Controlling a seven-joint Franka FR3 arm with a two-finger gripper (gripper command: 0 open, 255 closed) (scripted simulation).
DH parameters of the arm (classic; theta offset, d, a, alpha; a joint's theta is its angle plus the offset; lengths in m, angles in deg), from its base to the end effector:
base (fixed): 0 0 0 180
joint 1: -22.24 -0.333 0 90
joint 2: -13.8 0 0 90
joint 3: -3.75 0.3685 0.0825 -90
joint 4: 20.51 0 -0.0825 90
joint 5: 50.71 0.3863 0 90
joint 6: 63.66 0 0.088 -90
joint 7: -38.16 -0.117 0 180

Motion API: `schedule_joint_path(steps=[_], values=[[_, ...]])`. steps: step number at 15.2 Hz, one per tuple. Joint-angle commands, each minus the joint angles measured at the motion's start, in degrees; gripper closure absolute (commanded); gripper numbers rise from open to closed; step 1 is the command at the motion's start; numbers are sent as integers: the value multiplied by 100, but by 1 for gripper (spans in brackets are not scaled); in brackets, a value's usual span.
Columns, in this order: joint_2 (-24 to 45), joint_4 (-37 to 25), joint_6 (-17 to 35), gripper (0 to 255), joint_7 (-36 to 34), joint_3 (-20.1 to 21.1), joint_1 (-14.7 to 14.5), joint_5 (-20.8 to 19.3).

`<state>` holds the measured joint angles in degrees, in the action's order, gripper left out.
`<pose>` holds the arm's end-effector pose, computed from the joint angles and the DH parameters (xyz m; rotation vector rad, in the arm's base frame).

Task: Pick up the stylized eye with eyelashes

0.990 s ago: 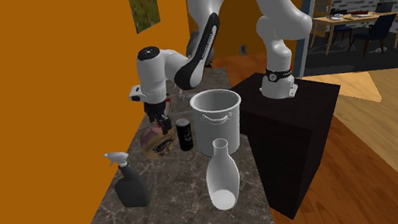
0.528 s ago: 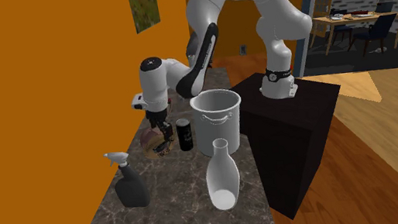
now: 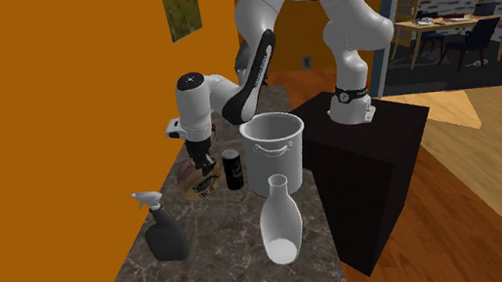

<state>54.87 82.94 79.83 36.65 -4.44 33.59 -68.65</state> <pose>0.6462 -0.2195 0.1755 2.8670 -0.1125 -0.0910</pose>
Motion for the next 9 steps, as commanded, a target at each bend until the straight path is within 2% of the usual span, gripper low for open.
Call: schedule_joint_path(steps=[1,9], values=[[4,2,0,255,0,-2,2,0],[-442,118,-322,255,105,17,-3,30]])
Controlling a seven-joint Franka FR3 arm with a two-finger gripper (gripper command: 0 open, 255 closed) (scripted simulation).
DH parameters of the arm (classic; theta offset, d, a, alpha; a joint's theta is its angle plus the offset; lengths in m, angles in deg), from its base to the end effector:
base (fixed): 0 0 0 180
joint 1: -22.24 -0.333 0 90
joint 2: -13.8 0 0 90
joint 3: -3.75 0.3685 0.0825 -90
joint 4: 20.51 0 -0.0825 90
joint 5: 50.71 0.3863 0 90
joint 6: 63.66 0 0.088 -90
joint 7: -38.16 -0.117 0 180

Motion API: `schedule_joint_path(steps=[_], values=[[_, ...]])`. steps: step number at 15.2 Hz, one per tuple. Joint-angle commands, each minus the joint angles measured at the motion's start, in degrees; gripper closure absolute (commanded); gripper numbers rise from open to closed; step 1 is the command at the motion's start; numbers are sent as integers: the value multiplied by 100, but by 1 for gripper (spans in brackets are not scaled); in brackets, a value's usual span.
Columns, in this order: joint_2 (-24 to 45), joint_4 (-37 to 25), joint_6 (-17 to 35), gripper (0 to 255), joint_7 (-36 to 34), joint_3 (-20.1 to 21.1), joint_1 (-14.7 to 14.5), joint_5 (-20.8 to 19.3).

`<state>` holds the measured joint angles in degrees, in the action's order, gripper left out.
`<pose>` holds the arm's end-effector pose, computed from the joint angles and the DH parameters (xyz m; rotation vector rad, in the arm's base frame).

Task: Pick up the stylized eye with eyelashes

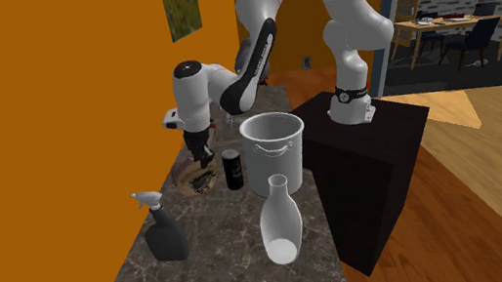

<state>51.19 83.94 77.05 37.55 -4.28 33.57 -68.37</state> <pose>0.6433 -0.2187 0.2082 2.8674 -0.1132 -0.0953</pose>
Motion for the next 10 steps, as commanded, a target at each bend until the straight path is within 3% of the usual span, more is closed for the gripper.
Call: schedule_joint_path(steps=[1,10], values=[[-134,29,-92,255,30,3,-1,7],[-542,69,-449,255,146,20,-5,46]])
